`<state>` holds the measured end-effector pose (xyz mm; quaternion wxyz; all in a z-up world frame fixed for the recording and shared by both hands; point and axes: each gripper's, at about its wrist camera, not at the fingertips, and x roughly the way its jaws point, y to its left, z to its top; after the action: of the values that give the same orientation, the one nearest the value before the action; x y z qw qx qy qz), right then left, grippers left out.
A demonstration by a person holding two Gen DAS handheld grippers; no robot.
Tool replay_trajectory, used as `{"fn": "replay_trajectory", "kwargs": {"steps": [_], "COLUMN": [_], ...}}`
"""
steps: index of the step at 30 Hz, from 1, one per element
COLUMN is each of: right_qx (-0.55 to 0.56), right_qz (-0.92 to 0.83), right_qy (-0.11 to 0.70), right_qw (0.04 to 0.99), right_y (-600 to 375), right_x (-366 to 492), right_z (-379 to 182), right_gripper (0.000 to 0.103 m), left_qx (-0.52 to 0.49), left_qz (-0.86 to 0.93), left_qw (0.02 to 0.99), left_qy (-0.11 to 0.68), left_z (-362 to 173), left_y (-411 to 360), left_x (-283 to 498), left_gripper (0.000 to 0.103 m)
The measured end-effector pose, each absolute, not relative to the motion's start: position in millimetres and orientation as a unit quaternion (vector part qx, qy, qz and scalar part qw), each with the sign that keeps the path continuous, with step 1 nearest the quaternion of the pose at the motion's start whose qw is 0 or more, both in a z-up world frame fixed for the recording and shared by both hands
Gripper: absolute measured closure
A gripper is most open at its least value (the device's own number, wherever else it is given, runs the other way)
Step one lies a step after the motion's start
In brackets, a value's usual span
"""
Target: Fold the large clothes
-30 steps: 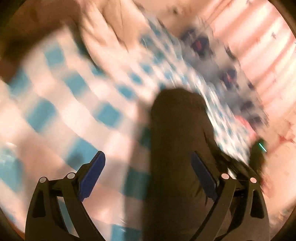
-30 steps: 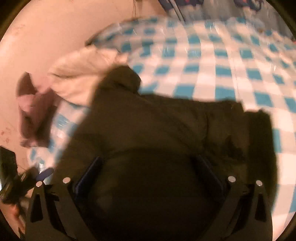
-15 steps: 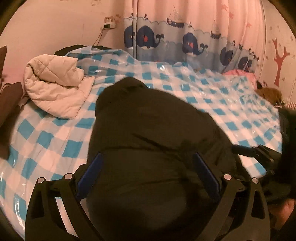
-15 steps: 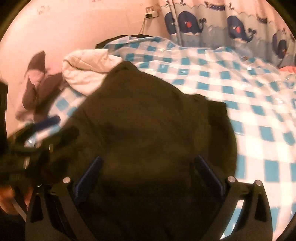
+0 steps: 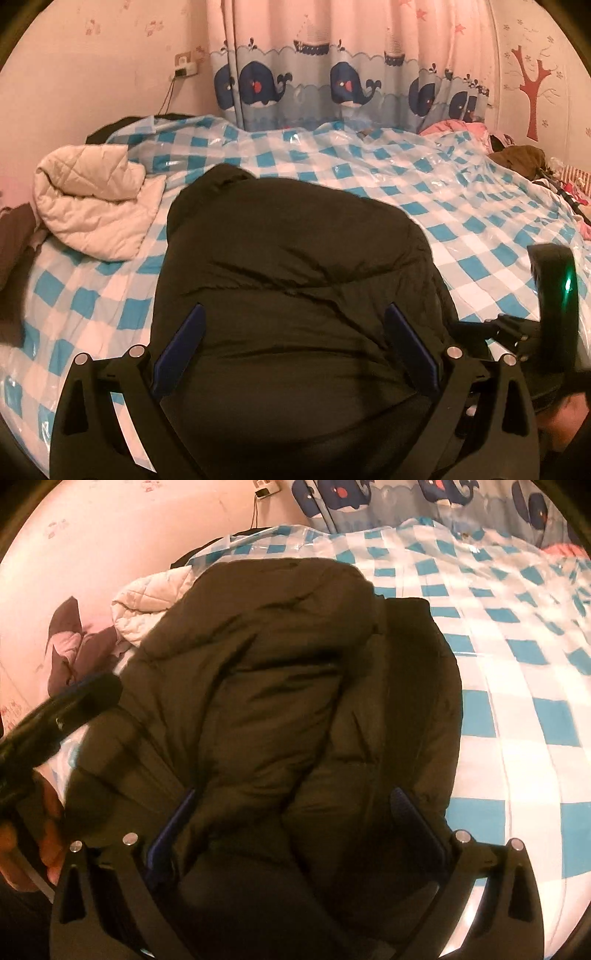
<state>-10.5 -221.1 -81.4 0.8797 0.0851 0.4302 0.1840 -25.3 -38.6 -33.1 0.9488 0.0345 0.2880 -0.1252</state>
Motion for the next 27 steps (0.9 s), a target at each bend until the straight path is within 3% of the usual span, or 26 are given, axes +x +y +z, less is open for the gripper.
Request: {"fn": "replay_trajectory", "kwargs": {"steps": [7,15,20,23,27], "right_qx": [0.147,0.228,0.242,0.24,0.239], "right_qz": [0.16,0.14,0.148,0.15,0.144], "right_qy": [0.368,0.426,0.436,0.441,0.389], "right_qw": [0.904,0.864,0.854,0.852,0.878], "right_y": [-256.9,-277.4,-274.7,-276.8,-287.5], "right_x": [30.5,110.3,109.0,109.0,105.9], "right_z": [-38.7,-75.7,-99.8,-92.2,-64.2], "right_gripper": [0.006,0.006,0.006,0.006,0.006], "left_qx": [0.038,0.042,0.042,0.044,0.044], "left_qz": [-0.125,-0.127,-0.131,-0.133,-0.135], "left_qw": [0.948,0.949,0.947,0.947,0.946], "left_qy": [0.289,0.287,0.289,0.291,0.291], "left_z": [-31.1,-30.3,-30.5,-31.2,-31.1], "left_y": [-39.0,-40.9,-41.5,-42.8,-42.6], "left_x": [-27.7,-30.1,-30.9,-31.2,-31.4], "left_gripper": [0.01,0.01,0.01,0.01,0.01]}}
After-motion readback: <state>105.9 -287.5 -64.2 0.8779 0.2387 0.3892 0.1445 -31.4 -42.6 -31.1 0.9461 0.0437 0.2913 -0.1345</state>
